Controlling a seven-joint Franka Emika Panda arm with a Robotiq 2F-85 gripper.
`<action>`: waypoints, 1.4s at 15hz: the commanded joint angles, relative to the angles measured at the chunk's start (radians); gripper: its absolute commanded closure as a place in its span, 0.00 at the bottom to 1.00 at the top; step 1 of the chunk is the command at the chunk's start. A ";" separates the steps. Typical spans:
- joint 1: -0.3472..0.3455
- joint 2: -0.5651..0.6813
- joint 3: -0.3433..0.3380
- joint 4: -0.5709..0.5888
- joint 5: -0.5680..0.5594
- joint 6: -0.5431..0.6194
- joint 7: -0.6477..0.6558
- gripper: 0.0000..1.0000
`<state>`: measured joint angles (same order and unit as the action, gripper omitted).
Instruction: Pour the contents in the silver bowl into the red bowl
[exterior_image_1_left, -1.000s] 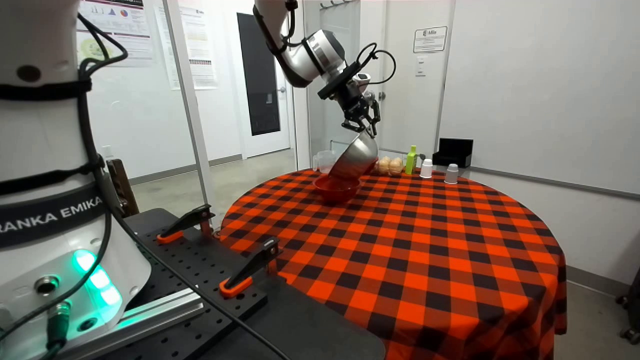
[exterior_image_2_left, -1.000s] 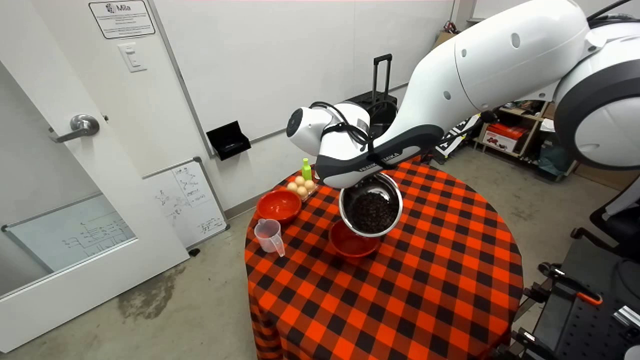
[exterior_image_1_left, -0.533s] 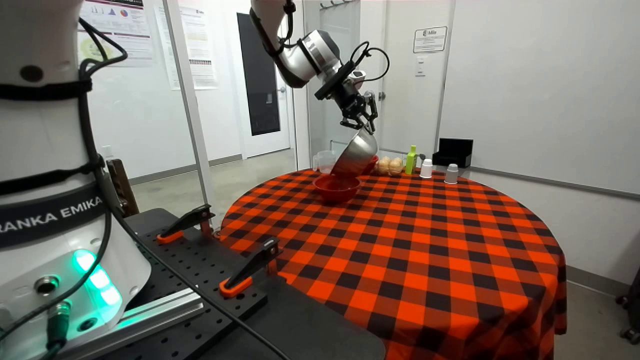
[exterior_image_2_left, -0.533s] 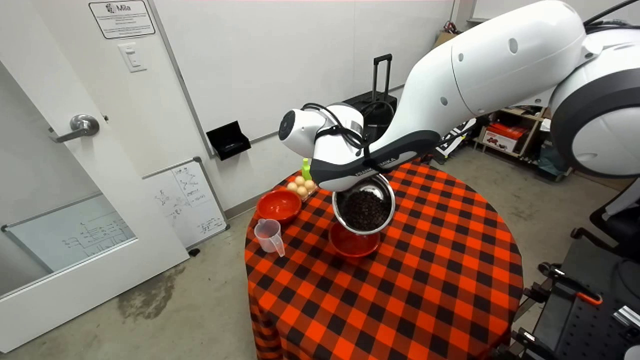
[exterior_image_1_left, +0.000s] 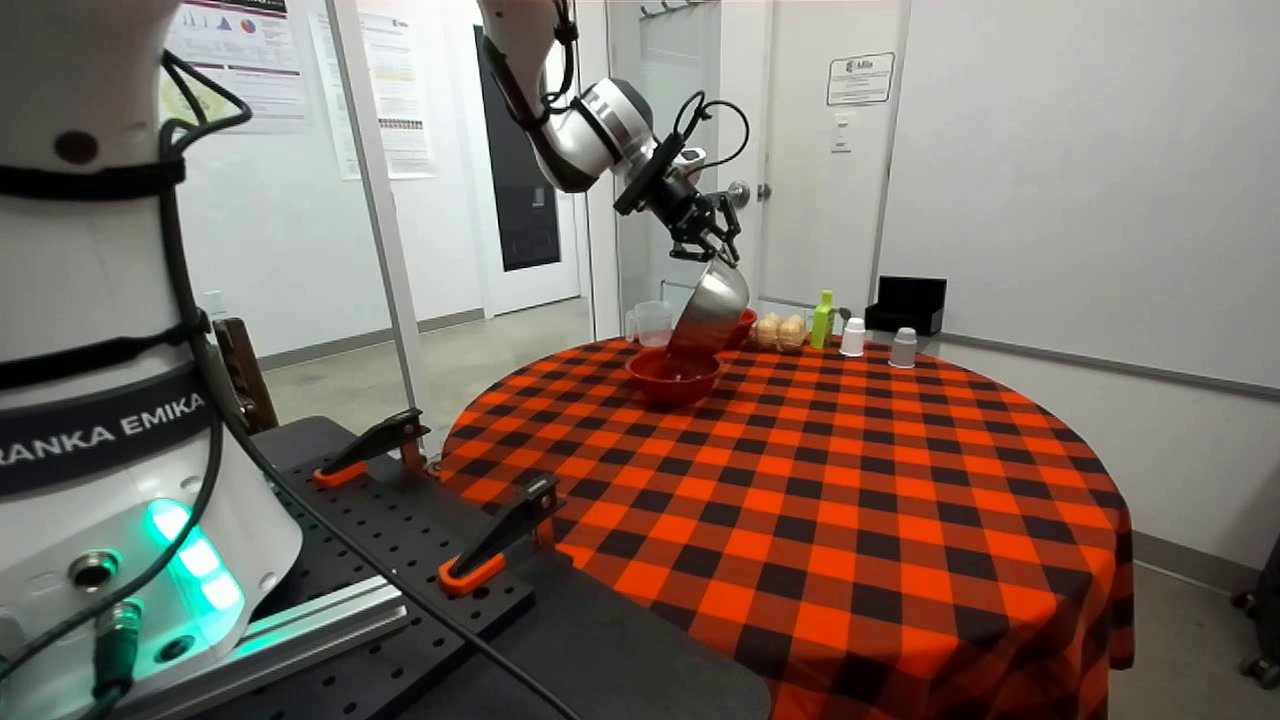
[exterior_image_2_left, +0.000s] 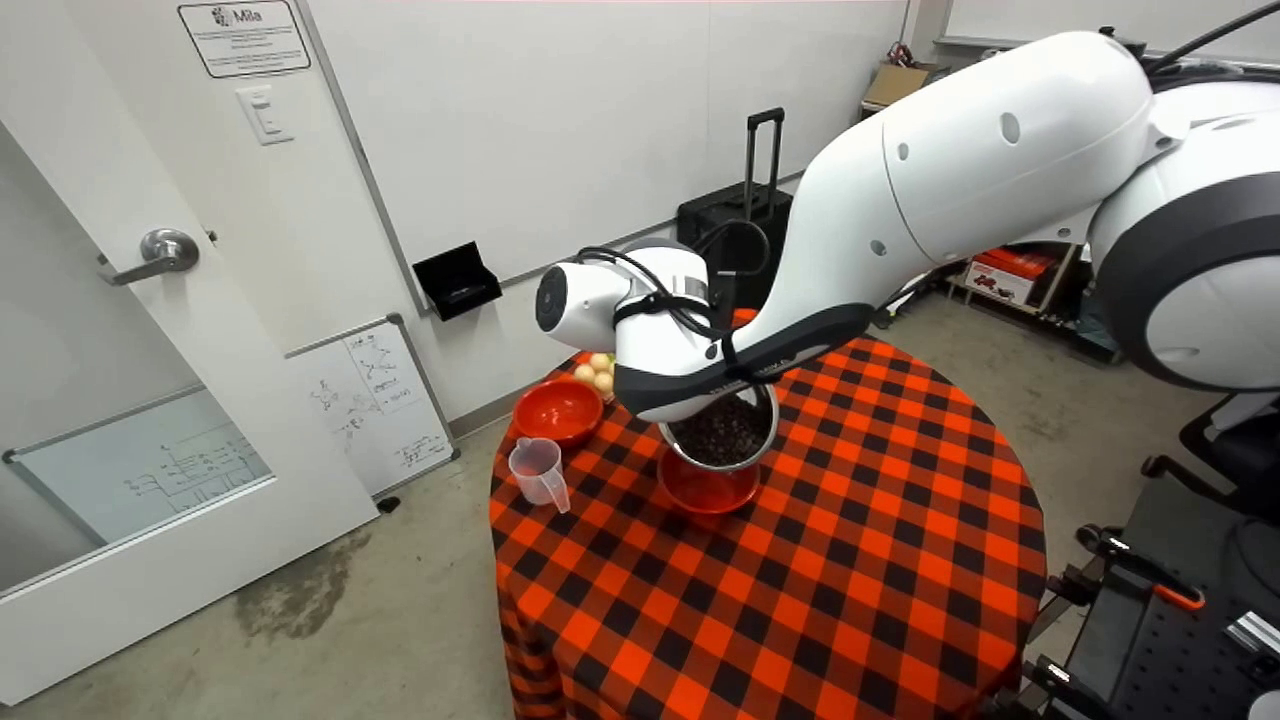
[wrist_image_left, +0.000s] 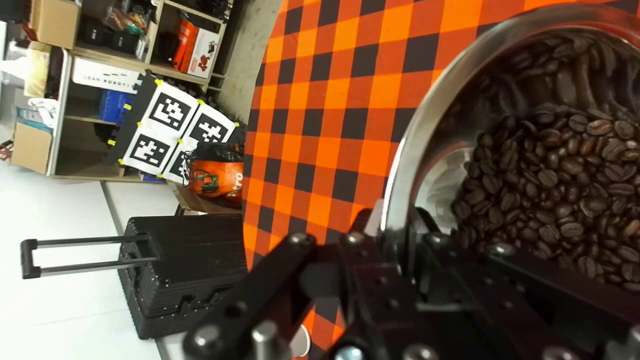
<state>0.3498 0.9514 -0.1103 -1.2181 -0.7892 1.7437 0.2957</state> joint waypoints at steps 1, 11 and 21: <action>0.018 -0.003 -0.007 -0.002 -0.062 -0.009 0.048 0.98; 0.037 -0.027 0.001 -0.054 -0.175 -0.020 0.157 0.98; 0.043 -0.045 0.024 -0.108 -0.240 -0.068 0.222 0.98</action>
<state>0.3933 0.9399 -0.0996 -1.2903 -1.0005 1.7134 0.4963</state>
